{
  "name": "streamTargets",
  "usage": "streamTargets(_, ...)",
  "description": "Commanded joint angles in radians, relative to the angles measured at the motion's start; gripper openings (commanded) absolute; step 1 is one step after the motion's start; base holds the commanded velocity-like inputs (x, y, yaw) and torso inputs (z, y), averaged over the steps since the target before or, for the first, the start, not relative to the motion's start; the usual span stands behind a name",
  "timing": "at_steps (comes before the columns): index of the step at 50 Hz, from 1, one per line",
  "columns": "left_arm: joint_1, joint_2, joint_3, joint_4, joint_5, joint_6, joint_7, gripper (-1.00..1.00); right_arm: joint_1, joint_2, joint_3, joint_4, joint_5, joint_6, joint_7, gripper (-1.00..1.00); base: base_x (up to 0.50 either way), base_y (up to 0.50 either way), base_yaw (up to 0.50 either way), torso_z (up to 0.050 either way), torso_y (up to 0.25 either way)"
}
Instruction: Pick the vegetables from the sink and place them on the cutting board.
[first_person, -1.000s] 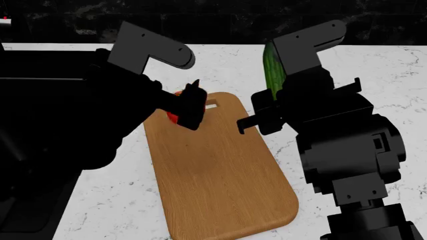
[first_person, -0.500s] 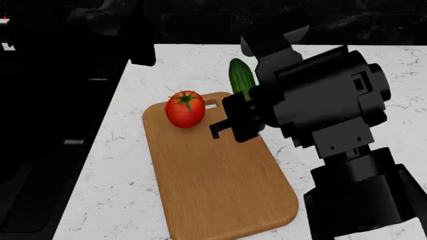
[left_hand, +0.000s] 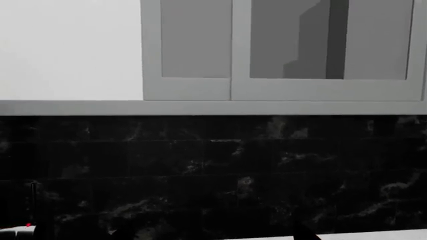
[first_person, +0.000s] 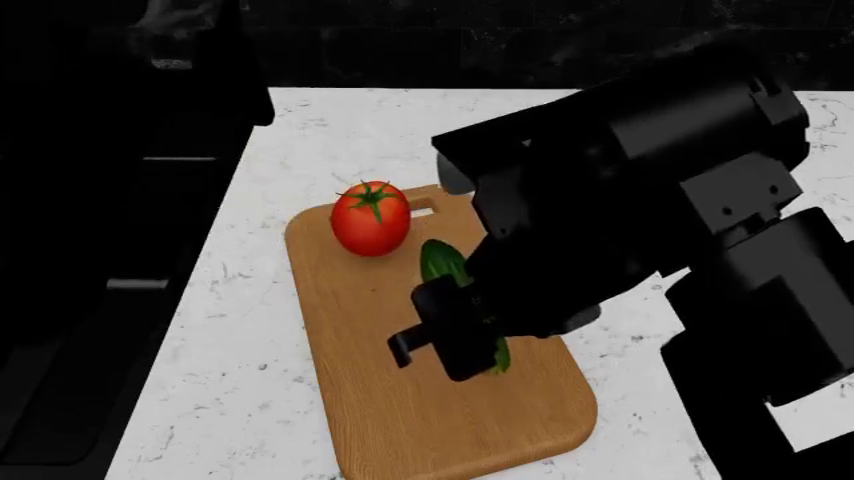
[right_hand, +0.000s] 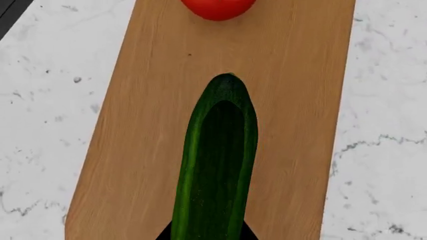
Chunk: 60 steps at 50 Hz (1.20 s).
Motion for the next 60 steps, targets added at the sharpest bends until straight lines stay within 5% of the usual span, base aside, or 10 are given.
streamTargets(1, 0.006, -0.006, -0.002, 0.009, 0.008, 0.006, -0.005, 1.00, -0.019, 0.011, -0.103, 0.023, 0.107, -0.017, 0.019, -1.00, 0.00, 0.00, 0.00, 0.000, 0.000)
streamTargets(19, 0.018, -0.009, -0.004, 0.010, 0.008, 0.006, 0.000, 1.00, -0.027, -0.007, -0.195, 0.036, 0.080, -0.054, -0.049, -1.00, 0.00, 0.00, 0.00, 0.000, 0.000)
streamTargets(20, 0.018, -0.010, -0.004, 0.011, 0.009, 0.006, -0.002, 1.00, -0.027, -0.007, -0.193, 0.036, 0.081, -0.056, -0.045, 1.00, 0.00, 0.00, 0.00, 0.000, 0.000)
streamTargets(49, 0.019, -0.011, -0.011, 0.020, 0.013, 0.001, -0.003, 1.00, 0.060, 0.064, -0.076, -0.084, 0.194, -0.034, 0.118, 1.00, 0.00, 0.00, 0.00, 0.000, 0.000)
streamTargets(60, 0.080, -0.037, -0.012, 0.050, 0.009, 0.032, -0.007, 1.00, -0.055, 0.189, 0.044, -0.361, 0.155, -0.302, 0.327, 1.00, 0.00, 0.00, 0.00, 0.000, 0.000)
